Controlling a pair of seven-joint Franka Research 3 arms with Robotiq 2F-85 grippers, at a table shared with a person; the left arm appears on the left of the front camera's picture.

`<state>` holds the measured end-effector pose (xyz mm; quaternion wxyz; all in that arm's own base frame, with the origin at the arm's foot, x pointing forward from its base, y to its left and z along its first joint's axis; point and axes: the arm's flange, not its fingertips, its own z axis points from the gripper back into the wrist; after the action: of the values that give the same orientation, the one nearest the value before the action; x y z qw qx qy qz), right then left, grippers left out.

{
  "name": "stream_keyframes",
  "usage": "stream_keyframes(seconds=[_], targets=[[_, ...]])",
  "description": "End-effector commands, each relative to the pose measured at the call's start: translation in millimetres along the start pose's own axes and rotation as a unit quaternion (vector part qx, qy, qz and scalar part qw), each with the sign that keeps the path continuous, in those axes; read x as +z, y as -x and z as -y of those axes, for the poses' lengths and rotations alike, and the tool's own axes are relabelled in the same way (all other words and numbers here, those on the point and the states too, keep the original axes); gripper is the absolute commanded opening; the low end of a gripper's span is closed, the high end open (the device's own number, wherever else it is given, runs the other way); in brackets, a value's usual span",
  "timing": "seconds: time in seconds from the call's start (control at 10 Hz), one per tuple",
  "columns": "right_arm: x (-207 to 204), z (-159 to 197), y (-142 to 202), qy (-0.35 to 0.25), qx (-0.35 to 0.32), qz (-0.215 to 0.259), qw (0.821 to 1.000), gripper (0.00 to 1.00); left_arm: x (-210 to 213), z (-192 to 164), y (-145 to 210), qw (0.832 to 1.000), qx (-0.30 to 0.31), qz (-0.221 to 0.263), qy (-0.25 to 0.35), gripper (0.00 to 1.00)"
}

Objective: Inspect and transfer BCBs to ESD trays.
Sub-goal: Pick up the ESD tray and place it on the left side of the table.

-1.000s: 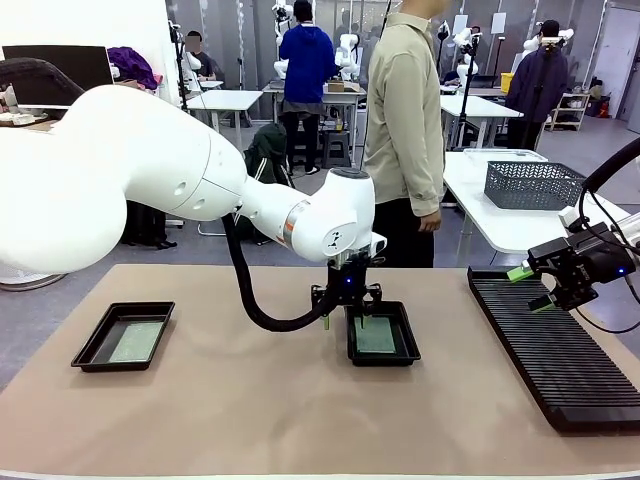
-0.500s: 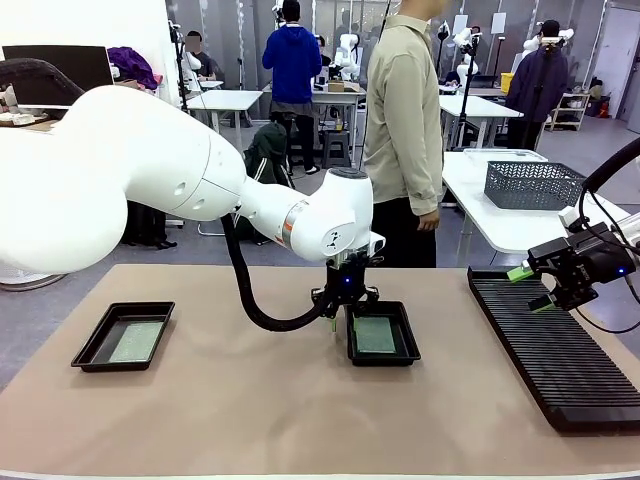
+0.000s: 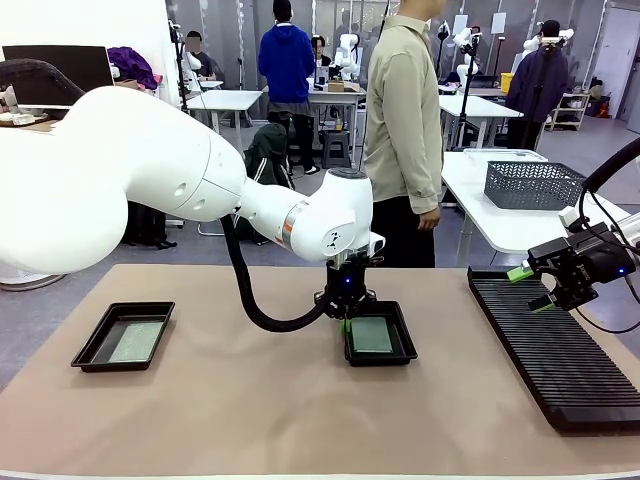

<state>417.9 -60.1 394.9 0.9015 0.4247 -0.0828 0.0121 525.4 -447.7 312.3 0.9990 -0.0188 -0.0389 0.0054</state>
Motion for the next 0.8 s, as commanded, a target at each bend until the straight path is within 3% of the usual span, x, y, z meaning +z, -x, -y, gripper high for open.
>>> stream_keyframes(seconds=[0.0,0.2,0.3,0.7], targets=[[1.6,0.1,0.1,0.01,0.001,-0.002,1.0,1.0,-6.5,-4.0,-0.1,1.0,0.01,0.0,0.014,0.0],[1.6,0.1,0.1,0.01,0.001,-0.002,1.0,1.0,-0.3,-6.4,-2.7,0.999,0.032,-0.018,-0.01,0.0],[1.6,0.1,0.1,0.01,0.001,-0.002,1.0,1.0,-1.3,-0.4,-0.6,1.0,0.003,-0.001,0.002,0.0],[1.6,0.1,0.1,0.01,0.001,-0.002,1.0,1.0,-1.3,-0.4,-0.6,1.0,0.003,-0.001,0.002,0.0]])
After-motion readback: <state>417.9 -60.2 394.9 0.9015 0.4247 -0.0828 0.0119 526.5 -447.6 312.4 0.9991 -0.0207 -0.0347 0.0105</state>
